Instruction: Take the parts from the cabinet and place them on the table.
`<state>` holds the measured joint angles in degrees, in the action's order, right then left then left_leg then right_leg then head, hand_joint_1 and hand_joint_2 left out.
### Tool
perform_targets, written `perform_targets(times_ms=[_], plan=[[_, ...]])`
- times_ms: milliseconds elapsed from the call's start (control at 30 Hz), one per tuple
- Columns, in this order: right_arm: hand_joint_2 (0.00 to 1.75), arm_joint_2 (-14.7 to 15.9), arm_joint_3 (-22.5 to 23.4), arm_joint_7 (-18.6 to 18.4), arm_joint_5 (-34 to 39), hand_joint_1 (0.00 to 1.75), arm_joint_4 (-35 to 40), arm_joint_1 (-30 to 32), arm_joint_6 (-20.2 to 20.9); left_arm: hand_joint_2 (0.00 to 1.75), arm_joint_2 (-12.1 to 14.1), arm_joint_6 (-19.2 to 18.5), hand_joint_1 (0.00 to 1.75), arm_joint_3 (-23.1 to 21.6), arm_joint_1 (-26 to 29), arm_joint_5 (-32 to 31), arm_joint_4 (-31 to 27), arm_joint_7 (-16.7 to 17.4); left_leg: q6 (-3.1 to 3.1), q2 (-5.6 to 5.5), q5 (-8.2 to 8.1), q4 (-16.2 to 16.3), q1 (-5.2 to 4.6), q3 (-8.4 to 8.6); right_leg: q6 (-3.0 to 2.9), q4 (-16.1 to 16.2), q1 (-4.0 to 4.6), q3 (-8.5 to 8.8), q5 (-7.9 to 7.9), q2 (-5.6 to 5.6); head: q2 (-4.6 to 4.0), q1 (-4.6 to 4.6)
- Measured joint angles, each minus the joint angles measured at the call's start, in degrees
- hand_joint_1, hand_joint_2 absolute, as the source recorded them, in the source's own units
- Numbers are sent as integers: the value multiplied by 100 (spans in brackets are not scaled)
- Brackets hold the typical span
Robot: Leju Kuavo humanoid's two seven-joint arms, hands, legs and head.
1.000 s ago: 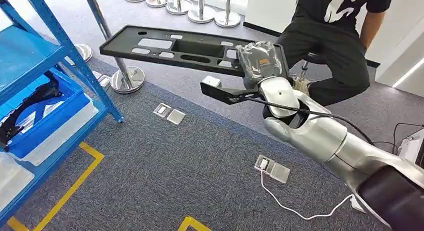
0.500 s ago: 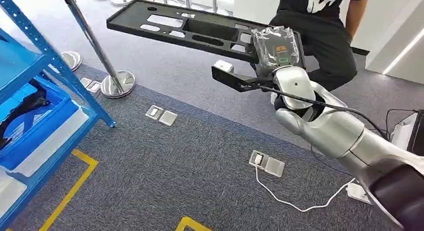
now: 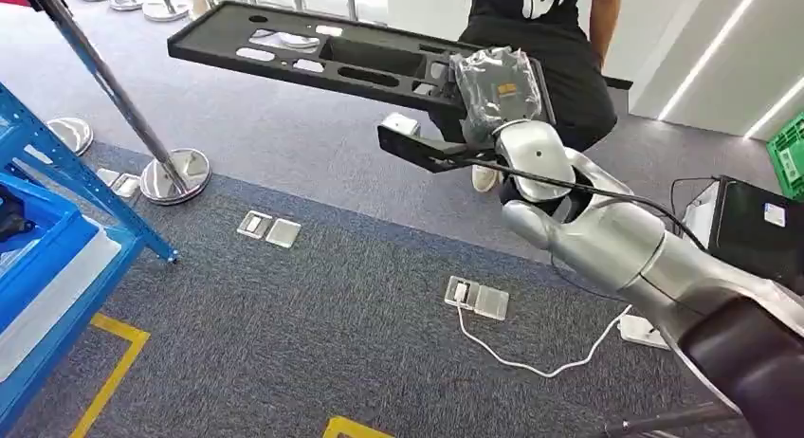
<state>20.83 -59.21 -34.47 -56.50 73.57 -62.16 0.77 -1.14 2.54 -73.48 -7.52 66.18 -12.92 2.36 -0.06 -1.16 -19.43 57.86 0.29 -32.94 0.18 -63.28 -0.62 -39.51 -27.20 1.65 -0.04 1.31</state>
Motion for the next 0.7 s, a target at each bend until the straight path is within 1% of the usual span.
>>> perform_targets(times_ms=[33, 67, 100, 133, 167, 200, 233, 267, 300, 333, 367, 400, 433, 467, 500, 533, 567, 600, 633, 667, 700], plan=[[175, -15, -4, 4, 0, 175, 0, -13, -9, 0, 2, 0, 0, 0, 4, 2, 0, 0, 15, 56, 1, 2, -2, -10, 27, -447, -16, -195, -240, -62, 0, -31], [175, -18, -9, 4, 7, 175, -2, -7, -15, 0, 2, 0, 0, 0, 12, 2, 2, 0, 15, 89, 0, 7, -3, -10, 47, -889, -28, -384, -419, -91, 2, -44], [175, -18, -20, 4, 9, 175, -7, -3, -18, 0, 2, 0, 0, 0, 14, 2, 0, 0, 15, 127, -1, 12, -2, -14, 61, -1217, -42, -529, -513, -106, 0, -88], [175, -18, -24, 4, 11, 175, -13, -3, -20, 0, 2, 0, 0, 0, 15, 2, 2, 0, 13, 161, -3, 19, 0, -16, 74, -1310, -58, -575, -479, -120, 2, -127], [175, -18, -24, 7, 20, 175, -22, -3, -22, 0, 2, 0, 0, 0, 15, 2, 2, 0, -3, 189, -17, 36, 6, -16, 90, -1127, -77, -477, -320, -133, 2, -153], [175, -18, -24, 13, 26, 175, -26, -7, -26, 0, 2, 0, 0, 0, 15, 2, 2, 0, -22, 222, -37, 60, 17, -15, 100, -710, -85, -252, -88, -162, 2, -171], [175, -18, -24, 13, 26, 175, -28, -14, -31, 0, 2, 0, 0, 0, 14, 0, 2, 0, -53, 254, -72, 101, 31, -14, 107, -165, -89, 31, 156, -228, 0, -195], [175, -20, -24, 13, 26, 175, -31, -18, -35, 0, 11, 0, 0, 0, 14, 0, 4, 0, -100, 281, -113, 146, 18, -23, 116, 214, -73, 208, 155, -396, 0, -228], [175, -31, -26, 18, 29, 175, -33, -39, -40, 0, 22, 0, 0, 0, 12, 0, 11, 0, -135, 298, -136, 201, -29, -55, 61, 255, -19, 222, 127, -398, 2, -276], [175, -42, -26, 17, 35, 175, -35, -40, -53, 0, 24, 0, 0, 0, 14, 2, 11, 0, -147, 304, -134, 190, -28, -58, -27, 236, -44, 206, 124, -323, 2, -243], [175, -42, -26, 17, 39, 175, -39, -36, -53, 0, 24, 0, 0, 0, 15, 0, 11, 0, -154, 331, -134, 191, -27, -46, -46, 240, -35, 197, 121, -304, 0, -177], [175, -35, -26, 13, 42, 175, -50, -37, -53, 0, 26, 0, 0, 0, 15, 0, 11, 0, -182, 358, -129, 170, -30, -32, -96, 236, -21, 188, 119, -263, 2, -166], [175, -35, -26, 11, 42, 175, -55, -41, -53, 0, 33, 0, 0, 0, 15, 2, 11, 0, -213, 373, -154, 190, -26, -23, -139, 264, -41, 194, 141, -238, 0, -171], [175, -44, -26, 13, 42, 175, -55, -43, -55, 0, 37, 0, 0, 0, 16, 0, 11, 0, -253, 290, -255, 298, -4, -27, -169, 275, -53, 205, 149, -215, 0, -147], [175, -48, -26, 13, 42, 175, -55, -50, -55, 0, 37, 0, 0, 0, 12, 2, 11, -2, -271, 214, -438, 536, -7, -129, -204, 276, -54, 202, 152, -186, 2, -90], [175, -59, -26, 13, 42, 175, -55, -50, -57, 0, 35, -2, 0, 0, 3, 0, 11, -2, -286, 179, -662, 925, -7, -295, -229, 276, -48, 201, 153, -158, 2, -48], [175, -66, -26, 11, 42, 175, -57, -46, -57, 0, 35, -2, 0, 0, -2, 0, 9, -2, -295, 162, -876, 1397, -12, -500, -236, 275, -35, 201, 154, -126, 2, -14], [175, -68, -28, 13, 42, 175, -59, -42, -55, 0, 37, -2, 0, 0, -7, 0, 11, -9, -291, 159, -1012, 1804, -15, -688, -243, 275, -18, 200, 156, -82, 0, 20], [175, -68, -28, 13, 42, 175, -63, -42, -55, 0, 37, -2, 0, 0, -16, 0, 9, -9, -277, 157, -1001, 1985, -22, -777, -248, 274, -4, 203, 158, -42, 2, 48], [175, -70, -31, 13, 42, 175, -66, -43, -53, 0, 35, -2, 0, 0, -18, 2, 9, -9, -246, 152, -862, 1870, -29, -734, -251, 274, 9, 207, 159, 4, 2, 63], [175, -76, -31, 13, 42, 175, -66, -45, -55, 0, 35, -2, 0, 0, -17, 0, 9, -9, -203, 142, -631, 1549, -33, -595, -252, 274, 23, 215, 161, 53, 0, 91]])
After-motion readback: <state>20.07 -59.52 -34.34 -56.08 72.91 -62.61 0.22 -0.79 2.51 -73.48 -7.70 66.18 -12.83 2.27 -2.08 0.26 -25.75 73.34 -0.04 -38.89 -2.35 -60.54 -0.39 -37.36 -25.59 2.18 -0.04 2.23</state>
